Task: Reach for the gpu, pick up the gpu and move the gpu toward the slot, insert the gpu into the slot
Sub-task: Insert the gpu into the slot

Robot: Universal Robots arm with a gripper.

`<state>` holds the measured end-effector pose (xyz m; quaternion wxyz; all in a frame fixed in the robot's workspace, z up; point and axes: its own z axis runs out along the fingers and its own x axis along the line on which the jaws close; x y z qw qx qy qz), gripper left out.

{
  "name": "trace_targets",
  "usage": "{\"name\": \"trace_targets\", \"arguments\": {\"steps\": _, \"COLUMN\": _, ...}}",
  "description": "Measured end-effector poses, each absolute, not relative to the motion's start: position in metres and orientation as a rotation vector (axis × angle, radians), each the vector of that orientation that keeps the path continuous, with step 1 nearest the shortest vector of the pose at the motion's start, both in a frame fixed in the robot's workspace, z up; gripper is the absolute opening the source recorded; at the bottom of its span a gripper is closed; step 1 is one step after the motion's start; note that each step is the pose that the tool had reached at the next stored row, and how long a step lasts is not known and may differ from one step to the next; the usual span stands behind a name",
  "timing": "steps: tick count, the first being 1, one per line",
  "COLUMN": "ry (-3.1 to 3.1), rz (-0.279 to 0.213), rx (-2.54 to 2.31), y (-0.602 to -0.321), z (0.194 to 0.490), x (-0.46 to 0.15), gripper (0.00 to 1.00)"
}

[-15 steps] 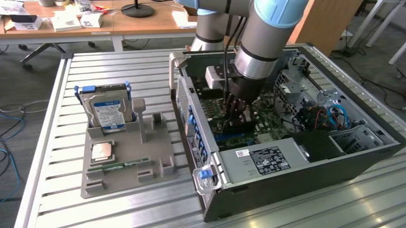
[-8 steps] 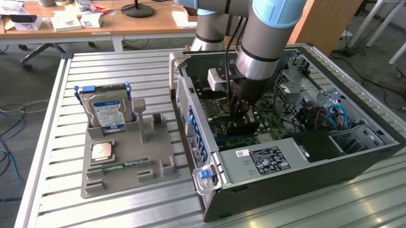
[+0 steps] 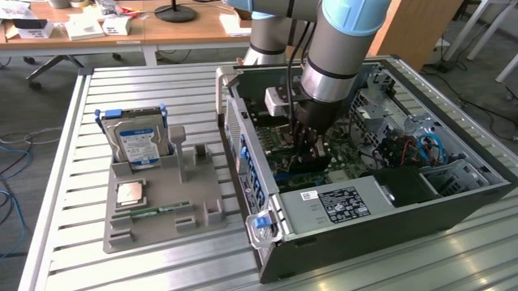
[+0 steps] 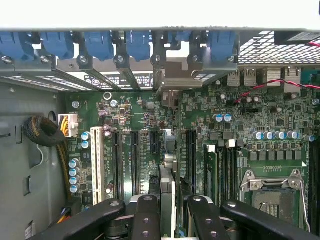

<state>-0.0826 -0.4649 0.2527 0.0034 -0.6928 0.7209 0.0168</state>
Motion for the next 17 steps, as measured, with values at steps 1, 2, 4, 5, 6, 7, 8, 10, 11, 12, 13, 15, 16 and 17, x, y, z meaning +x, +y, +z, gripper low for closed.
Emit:
{"name": "trace_targets", "arguments": {"steps": 1, "ry": 2.26, "rz": 0.053, "rx": -2.172, "y": -0.4649, "z": 0.2527, "x": -0.0825, "gripper": 0.26}}
{"name": "trace_targets", "arguments": {"steps": 2, "ry": 2.26, "rz": 0.052, "rx": -2.172, "y": -0.465, "z": 0.2527, "x": -0.0826, "gripper": 0.26}}
{"name": "trace_targets", "arguments": {"steps": 4, "ry": 2.26, "rz": 0.053, "rx": -2.172, "y": -0.4649, "z": 0.2527, "x": -0.0826, "gripper": 0.26}}
{"name": "trace_targets", "arguments": {"steps": 5, "ry": 2.26, "rz": 0.053, "rx": -2.172, "y": -0.4649, "z": 0.2527, "x": -0.0826, "gripper": 0.26}}
{"name": "trace_targets", "arguments": {"steps": 6, "ry": 2.26, "rz": 0.053, "rx": -2.172, "y": -0.4649, "z": 0.2527, "x": -0.0825, "gripper": 0.26}}
{"name": "trace_targets", "arguments": {"steps": 7, "ry": 2.26, "rz": 0.053, "rx": -2.172, "y": -0.4649, "z": 0.2527, "x": -0.0826, "gripper": 0.26}}
{"name": "trace_targets", "arguments": {"steps": 8, "ry": 2.26, "rz": 0.053, "rx": -2.172, "y": -0.4649, "z": 0.2527, "x": -0.0825, "gripper": 0.26}}
{"name": "trace_targets", "arguments": {"steps": 10, "ry": 2.26, "rz": 0.053, "rx": -2.172, "y": -0.4649, "z": 0.2527, "x": -0.0826, "gripper": 0.26}}
{"name": "trace_targets", "arguments": {"steps": 11, "ry": 2.26, "rz": 0.053, "rx": -2.172, "y": -0.4649, "z": 0.2527, "x": -0.0826, "gripper": 0.26}}
{"name": "trace_targets", "arguments": {"steps": 12, "ry": 2.26, "rz": 0.053, "rx": -2.172, "y": -0.4649, "z": 0.2527, "x": -0.0826, "gripper": 0.26}}
{"name": "trace_targets", "arguments": {"steps": 13, "ry": 2.26, "rz": 0.053, "rx": -2.172, "y": -0.4649, "z": 0.2527, "x": -0.0826, "gripper": 0.26}}
{"name": "trace_targets", "arguments": {"steps": 15, "ry": 2.26, "rz": 0.053, "rx": -2.172, "y": -0.4649, "z": 0.2527, "x": -0.0826, "gripper": 0.26}}
{"name": "trace_targets", "arguments": {"steps": 16, "ry": 2.26, "rz": 0.053, "rx": -2.172, "y": -0.4649, "z": 0.2527, "x": -0.0825, "gripper": 0.26}}
{"name": "trace_targets", "arguments": {"steps": 17, "ry": 2.26, "rz": 0.053, "rx": -2.172, "y": -0.4649, "z": 0.2527, "x": -0.0826, "gripper": 0.26}}
